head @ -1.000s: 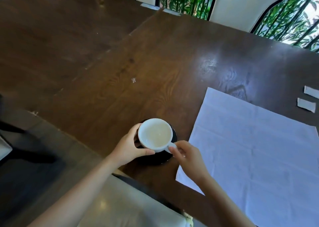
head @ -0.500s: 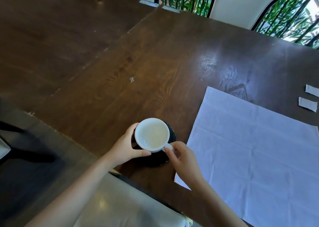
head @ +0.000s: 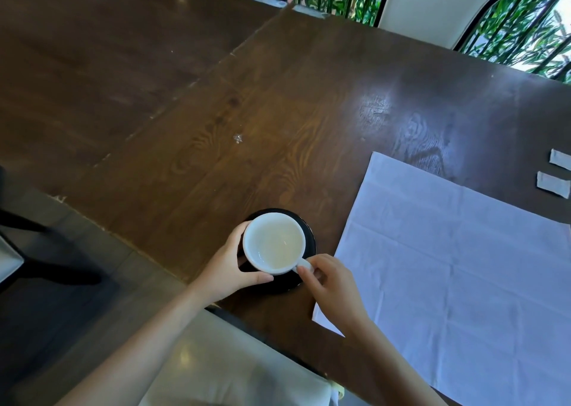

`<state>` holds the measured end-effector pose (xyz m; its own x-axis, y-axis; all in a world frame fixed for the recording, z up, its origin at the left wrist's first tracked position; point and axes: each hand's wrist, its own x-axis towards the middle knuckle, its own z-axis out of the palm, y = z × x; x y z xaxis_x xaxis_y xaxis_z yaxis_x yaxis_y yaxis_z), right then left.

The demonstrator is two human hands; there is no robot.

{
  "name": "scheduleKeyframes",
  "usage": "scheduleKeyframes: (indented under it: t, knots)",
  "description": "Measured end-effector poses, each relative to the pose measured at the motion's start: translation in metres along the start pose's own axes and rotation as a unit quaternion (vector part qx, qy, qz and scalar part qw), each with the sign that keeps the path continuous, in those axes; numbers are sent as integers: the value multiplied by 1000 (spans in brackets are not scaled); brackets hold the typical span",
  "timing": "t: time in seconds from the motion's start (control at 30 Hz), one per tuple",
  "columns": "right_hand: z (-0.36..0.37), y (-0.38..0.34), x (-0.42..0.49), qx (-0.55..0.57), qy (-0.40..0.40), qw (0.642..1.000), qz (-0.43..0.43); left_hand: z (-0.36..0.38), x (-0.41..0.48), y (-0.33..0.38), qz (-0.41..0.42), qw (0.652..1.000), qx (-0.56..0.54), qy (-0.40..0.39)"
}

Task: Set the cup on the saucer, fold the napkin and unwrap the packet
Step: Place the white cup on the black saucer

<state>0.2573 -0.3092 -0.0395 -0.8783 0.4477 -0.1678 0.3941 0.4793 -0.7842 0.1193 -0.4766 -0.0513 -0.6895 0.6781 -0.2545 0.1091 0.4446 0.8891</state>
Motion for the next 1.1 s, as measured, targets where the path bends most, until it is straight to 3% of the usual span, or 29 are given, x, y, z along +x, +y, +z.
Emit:
scheduleKeyframes:
  t: [0.33, 0.5, 0.77, 0.93, 1.1]
  knots:
    - [-3, 3, 2, 27, -18, 999, 9, 0, -2, 6, -8, 1000, 3, -26]
    - [-12, 1, 7, 18, -54, 998, 13, -15, 1, 15, -55, 997, -8, -56]
    - [-46, 10, 15, -34, -75, 996, 36, -37, 20, 75, -11, 999, -49, -4]
    - [-86, 31, 5, -82, -70, 993, 58, 3, 47, 122, 50, 998, -25, -38]
    - [-126, 70, -34, -229, -96, 964, 96, 104, 49, 126, 66, 986, 77, -132]
